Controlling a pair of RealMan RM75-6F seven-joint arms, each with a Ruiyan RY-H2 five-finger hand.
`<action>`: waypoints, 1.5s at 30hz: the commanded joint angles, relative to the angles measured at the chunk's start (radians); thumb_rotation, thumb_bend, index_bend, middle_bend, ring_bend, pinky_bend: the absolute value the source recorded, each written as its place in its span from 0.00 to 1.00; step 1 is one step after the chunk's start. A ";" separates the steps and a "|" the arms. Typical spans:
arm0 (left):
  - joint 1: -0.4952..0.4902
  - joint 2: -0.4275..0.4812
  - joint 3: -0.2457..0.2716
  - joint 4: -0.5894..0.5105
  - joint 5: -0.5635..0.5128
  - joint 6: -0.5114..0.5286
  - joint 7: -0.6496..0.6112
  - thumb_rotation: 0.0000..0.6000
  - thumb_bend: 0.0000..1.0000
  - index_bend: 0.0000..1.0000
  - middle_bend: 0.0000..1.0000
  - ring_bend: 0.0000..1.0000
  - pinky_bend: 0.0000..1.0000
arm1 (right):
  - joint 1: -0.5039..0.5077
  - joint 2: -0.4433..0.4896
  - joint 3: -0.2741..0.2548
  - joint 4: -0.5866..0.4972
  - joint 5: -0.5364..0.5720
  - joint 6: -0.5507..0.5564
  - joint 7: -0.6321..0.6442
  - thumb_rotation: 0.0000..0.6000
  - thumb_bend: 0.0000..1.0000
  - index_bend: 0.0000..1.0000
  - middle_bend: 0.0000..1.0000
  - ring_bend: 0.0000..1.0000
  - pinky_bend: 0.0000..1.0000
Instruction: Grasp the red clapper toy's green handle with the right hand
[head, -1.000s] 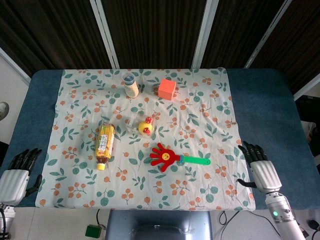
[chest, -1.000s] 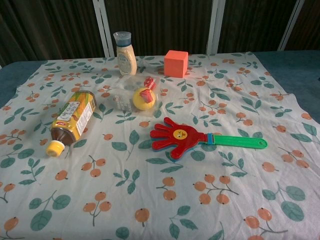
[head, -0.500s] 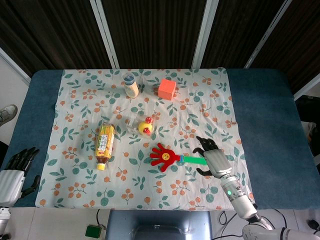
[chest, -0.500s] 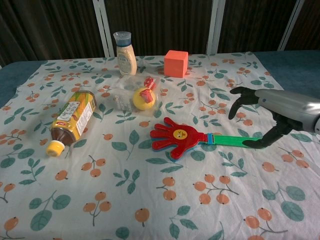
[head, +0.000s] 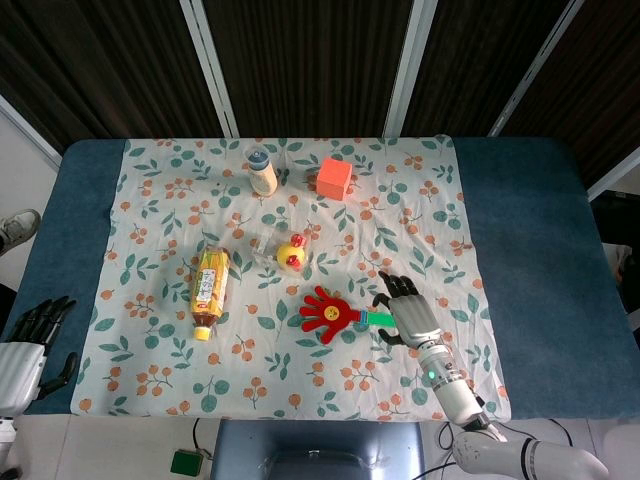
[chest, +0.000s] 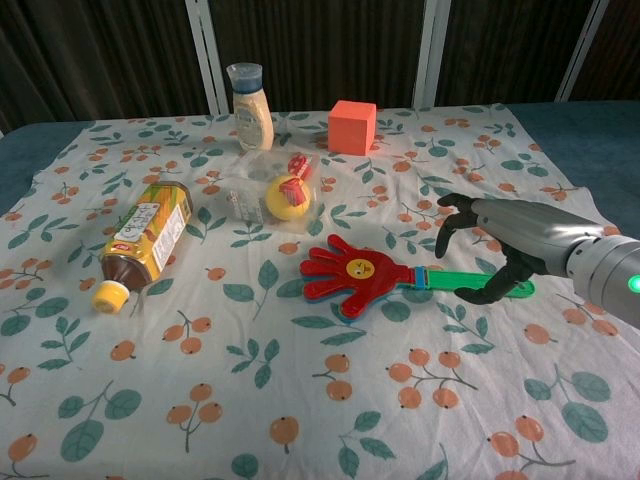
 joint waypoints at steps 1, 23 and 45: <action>0.000 0.000 0.000 0.000 0.001 -0.001 0.000 1.00 0.47 0.00 0.03 0.02 0.12 | 0.004 -0.009 -0.001 0.011 0.005 0.003 0.005 1.00 0.39 0.50 0.00 0.00 0.00; 0.001 0.005 0.006 0.000 0.010 0.003 -0.011 1.00 0.47 0.00 0.03 0.02 0.12 | 0.033 -0.050 -0.019 0.067 0.024 0.004 0.016 1.00 0.40 0.54 0.00 0.00 0.00; 0.007 0.007 0.008 0.002 0.017 0.017 -0.019 1.00 0.47 0.00 0.03 0.02 0.12 | 0.040 -0.061 -0.023 0.072 0.029 0.031 0.012 1.00 0.41 0.71 0.14 0.00 0.00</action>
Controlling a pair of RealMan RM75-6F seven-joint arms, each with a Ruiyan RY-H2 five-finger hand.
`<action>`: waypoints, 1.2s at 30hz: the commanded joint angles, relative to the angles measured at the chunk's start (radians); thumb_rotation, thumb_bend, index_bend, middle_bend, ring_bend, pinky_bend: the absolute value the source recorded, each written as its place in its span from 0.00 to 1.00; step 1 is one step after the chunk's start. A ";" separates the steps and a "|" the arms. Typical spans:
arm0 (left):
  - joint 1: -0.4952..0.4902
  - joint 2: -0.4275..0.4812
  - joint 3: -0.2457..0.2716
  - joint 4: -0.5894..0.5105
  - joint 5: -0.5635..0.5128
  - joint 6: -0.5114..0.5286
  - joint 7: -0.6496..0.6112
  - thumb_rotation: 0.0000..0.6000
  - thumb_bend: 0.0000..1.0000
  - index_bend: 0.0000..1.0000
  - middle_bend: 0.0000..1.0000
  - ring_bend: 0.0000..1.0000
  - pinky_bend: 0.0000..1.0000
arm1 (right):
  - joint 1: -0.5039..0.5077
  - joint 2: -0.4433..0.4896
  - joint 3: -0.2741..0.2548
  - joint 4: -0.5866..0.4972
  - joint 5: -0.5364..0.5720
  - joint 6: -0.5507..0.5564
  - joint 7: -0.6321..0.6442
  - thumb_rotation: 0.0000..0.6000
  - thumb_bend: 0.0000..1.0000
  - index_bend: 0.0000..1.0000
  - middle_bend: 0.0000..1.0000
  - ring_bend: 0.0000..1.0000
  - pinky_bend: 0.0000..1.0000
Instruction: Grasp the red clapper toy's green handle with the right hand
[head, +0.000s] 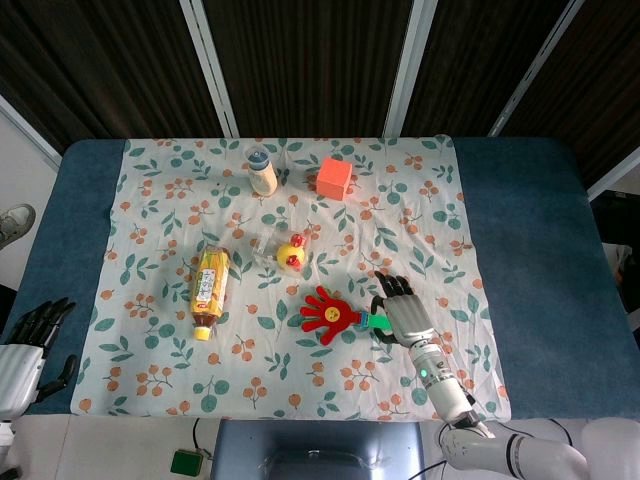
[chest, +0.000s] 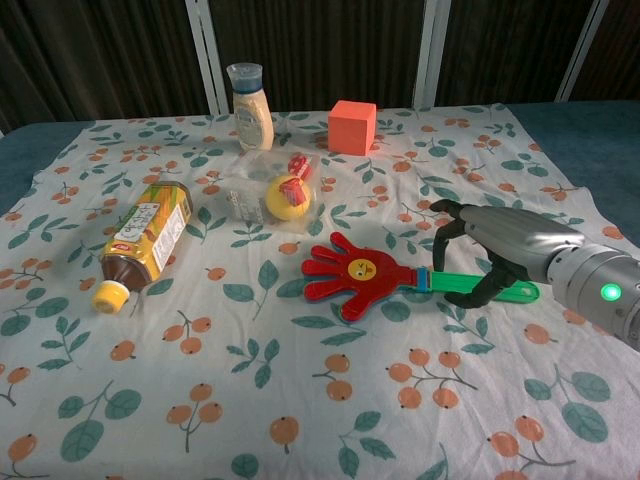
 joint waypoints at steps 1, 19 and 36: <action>0.000 0.000 0.000 0.000 0.000 0.000 0.000 1.00 0.47 0.00 0.03 0.02 0.12 | 0.000 0.000 0.001 0.000 -0.001 0.003 0.001 1.00 0.41 0.73 0.17 0.00 0.00; -0.001 0.001 -0.002 0.002 -0.003 -0.002 -0.010 1.00 0.47 0.00 0.03 0.02 0.12 | -0.021 -0.022 0.021 0.033 -0.095 0.055 0.181 1.00 0.47 0.89 0.59 0.53 0.68; -0.007 -0.004 -0.008 0.000 -0.019 -0.019 0.011 1.00 0.47 0.00 0.03 0.03 0.12 | -0.112 0.156 0.018 -0.121 -0.467 0.046 1.389 1.00 0.51 0.85 0.76 0.74 1.00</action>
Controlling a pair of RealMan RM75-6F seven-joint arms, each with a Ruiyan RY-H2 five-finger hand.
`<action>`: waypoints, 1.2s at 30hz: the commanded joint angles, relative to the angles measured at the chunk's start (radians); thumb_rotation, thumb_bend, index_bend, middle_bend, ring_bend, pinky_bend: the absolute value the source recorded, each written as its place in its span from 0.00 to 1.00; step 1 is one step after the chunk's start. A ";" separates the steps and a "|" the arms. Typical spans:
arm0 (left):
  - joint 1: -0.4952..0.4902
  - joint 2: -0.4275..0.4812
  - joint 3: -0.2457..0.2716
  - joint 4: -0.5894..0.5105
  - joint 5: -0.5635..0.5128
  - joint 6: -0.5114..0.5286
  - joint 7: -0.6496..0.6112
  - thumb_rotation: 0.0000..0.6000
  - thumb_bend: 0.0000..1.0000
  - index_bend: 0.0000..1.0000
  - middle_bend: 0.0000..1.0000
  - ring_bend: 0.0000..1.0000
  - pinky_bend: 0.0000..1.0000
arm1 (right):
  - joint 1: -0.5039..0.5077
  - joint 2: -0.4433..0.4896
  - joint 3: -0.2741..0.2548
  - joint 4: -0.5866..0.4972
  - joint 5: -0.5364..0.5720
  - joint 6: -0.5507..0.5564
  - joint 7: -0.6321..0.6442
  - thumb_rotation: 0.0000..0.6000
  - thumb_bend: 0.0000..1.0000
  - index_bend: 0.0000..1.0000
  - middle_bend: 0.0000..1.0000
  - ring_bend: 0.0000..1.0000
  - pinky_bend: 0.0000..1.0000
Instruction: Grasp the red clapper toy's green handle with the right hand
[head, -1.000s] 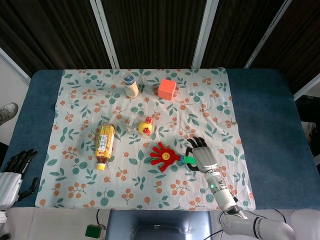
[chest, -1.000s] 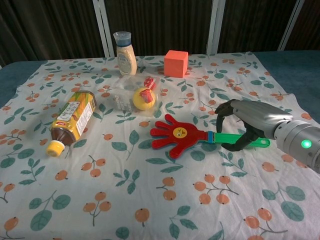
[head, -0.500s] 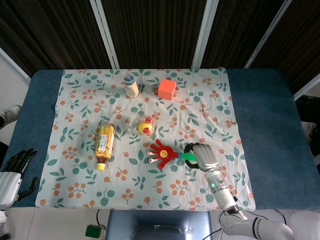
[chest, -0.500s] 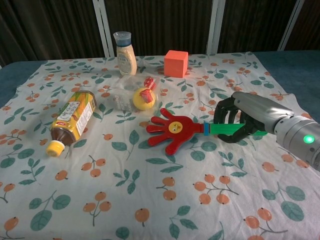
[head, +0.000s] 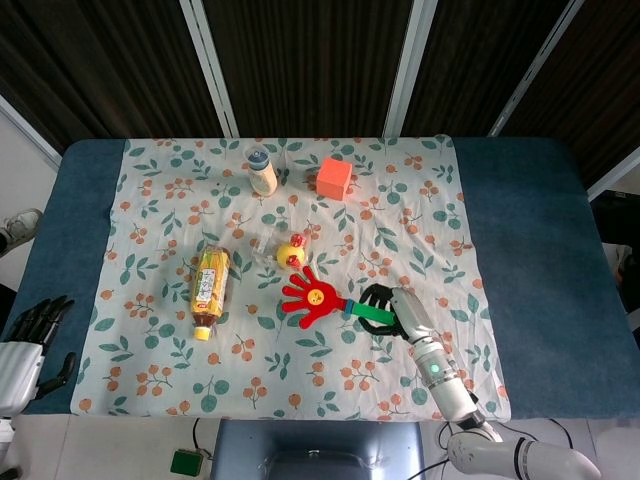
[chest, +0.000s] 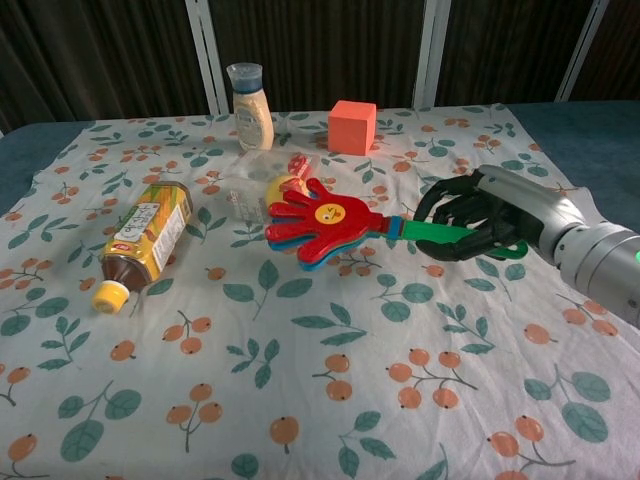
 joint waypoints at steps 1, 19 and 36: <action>-0.001 -0.002 0.000 -0.003 -0.002 -0.003 0.009 1.00 0.47 0.00 0.03 0.03 0.12 | -0.059 0.143 -0.051 -0.082 -0.335 0.076 0.723 1.00 0.51 0.85 0.76 0.74 1.00; -0.007 -0.016 -0.002 -0.015 -0.013 -0.021 0.057 1.00 0.47 0.00 0.03 0.03 0.12 | -0.067 0.111 -0.078 0.158 -0.355 0.178 0.286 1.00 0.52 0.86 0.78 0.76 1.00; -0.008 -0.018 -0.005 -0.018 -0.021 -0.023 0.067 1.00 0.47 0.00 0.03 0.03 0.12 | -0.160 0.275 0.054 -0.260 -0.296 0.272 0.525 1.00 0.53 0.86 0.78 0.76 1.00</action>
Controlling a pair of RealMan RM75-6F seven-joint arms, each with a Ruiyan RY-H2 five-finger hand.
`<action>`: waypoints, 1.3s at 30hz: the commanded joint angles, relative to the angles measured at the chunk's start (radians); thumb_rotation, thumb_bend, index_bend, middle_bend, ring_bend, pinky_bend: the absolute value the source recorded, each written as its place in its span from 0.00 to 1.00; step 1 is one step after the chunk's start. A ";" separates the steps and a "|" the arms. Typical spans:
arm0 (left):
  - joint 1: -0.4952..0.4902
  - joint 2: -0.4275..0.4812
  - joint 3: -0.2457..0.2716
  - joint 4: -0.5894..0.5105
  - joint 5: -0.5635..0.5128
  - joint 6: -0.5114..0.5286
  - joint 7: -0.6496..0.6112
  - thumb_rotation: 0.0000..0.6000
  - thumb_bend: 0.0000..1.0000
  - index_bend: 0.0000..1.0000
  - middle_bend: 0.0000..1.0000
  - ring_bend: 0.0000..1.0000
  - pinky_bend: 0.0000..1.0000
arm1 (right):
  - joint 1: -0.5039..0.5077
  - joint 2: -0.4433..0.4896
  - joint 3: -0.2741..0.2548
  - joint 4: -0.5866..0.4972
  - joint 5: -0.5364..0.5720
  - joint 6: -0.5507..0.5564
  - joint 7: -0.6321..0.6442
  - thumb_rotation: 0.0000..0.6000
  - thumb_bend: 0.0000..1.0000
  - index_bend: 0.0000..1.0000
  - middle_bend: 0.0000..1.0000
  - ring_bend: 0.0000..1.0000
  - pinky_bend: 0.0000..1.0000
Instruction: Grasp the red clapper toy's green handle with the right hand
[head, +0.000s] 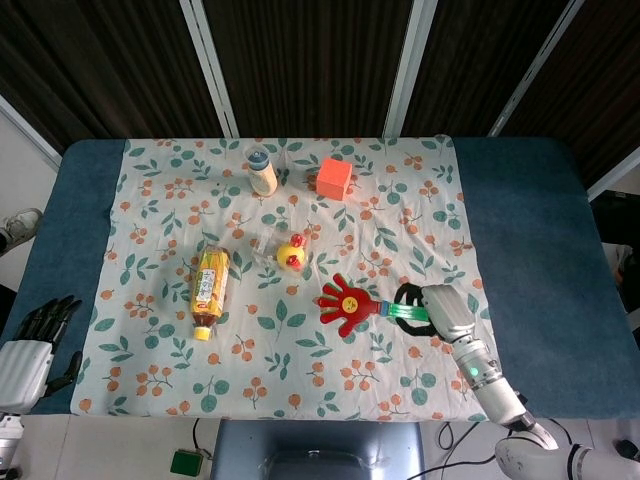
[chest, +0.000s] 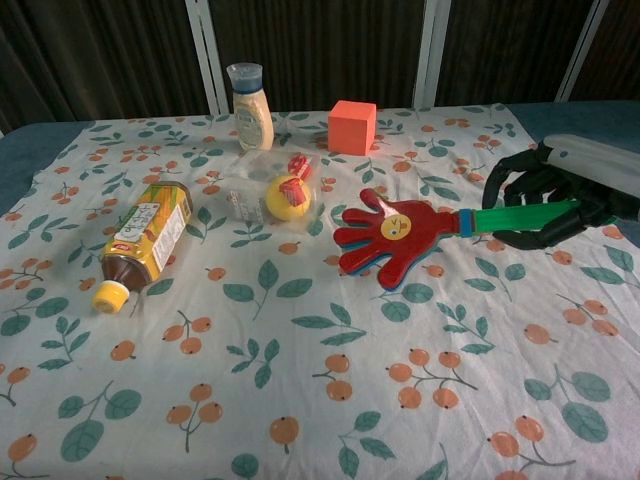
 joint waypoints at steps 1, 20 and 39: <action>0.001 0.000 0.000 -0.001 0.000 0.002 0.001 1.00 0.47 0.00 0.03 0.03 0.12 | -0.106 0.044 0.079 -0.158 -0.169 0.291 0.852 1.00 0.53 0.86 0.78 0.76 1.00; -0.001 -0.003 -0.002 -0.001 -0.005 -0.002 0.009 1.00 0.47 0.00 0.03 0.03 0.12 | 0.063 -0.085 -0.039 0.237 -0.111 -0.025 0.537 1.00 0.52 0.84 0.78 0.75 1.00; 0.000 -0.001 -0.001 -0.002 -0.003 0.000 0.003 1.00 0.47 0.00 0.03 0.03 0.12 | 0.089 -0.021 -0.014 0.046 0.140 -0.118 -0.004 1.00 0.52 0.85 0.78 0.75 1.00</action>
